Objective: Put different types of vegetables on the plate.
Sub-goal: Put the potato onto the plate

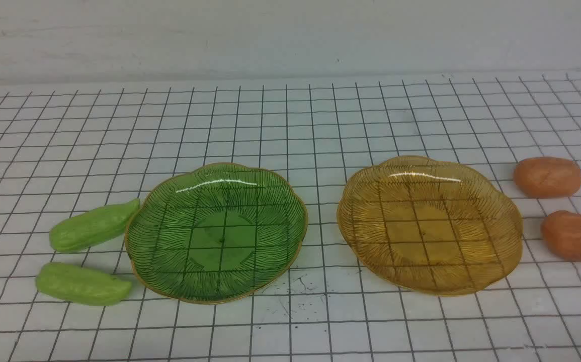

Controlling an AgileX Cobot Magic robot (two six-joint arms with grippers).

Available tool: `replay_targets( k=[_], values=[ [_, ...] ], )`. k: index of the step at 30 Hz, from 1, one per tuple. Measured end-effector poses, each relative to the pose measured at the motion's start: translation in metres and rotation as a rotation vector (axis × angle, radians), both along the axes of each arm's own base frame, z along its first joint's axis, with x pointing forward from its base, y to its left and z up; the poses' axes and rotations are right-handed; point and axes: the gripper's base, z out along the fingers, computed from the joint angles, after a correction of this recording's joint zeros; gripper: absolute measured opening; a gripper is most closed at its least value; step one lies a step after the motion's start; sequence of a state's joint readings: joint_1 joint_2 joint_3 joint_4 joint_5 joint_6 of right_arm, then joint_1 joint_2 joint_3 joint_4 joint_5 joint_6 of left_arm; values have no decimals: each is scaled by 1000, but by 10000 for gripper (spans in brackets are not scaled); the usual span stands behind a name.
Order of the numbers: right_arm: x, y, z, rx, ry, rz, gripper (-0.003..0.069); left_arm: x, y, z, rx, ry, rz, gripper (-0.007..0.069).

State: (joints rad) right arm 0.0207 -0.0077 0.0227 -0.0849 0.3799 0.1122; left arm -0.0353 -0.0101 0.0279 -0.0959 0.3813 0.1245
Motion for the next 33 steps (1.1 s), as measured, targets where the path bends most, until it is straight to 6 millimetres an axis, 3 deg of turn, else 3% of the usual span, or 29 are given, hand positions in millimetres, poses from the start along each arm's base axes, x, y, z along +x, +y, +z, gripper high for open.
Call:
replay_targets(
  k=[33],
  values=[
    [0,0,0,-34,2,3,-15,0,0,0,1,0,0,-8]
  ],
)
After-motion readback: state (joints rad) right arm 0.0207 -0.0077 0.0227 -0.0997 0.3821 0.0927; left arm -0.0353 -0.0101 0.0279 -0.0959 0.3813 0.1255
